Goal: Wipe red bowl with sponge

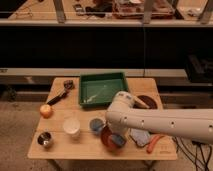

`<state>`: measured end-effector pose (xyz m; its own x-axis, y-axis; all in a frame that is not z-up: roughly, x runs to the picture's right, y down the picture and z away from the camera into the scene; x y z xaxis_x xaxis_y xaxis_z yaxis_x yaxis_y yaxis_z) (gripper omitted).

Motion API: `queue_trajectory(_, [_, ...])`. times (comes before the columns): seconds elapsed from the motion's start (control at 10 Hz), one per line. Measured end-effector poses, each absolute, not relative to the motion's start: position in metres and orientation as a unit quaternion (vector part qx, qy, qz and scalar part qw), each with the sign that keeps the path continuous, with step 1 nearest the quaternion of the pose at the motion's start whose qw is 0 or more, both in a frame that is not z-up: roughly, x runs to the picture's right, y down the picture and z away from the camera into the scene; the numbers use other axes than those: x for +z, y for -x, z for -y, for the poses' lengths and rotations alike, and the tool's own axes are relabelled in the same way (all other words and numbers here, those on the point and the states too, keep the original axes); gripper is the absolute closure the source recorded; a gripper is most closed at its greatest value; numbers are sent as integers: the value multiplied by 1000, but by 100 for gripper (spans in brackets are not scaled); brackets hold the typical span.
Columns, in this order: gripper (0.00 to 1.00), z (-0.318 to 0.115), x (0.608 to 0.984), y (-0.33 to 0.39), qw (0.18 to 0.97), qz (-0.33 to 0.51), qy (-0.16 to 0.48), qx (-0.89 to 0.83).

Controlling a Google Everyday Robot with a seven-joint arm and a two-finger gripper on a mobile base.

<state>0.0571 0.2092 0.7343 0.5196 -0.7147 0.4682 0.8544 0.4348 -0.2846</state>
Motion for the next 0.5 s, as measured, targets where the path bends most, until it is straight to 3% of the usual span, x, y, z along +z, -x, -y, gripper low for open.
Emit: queue_trajectory(0.5, [100, -193, 729, -24, 829, 153, 211, -494])
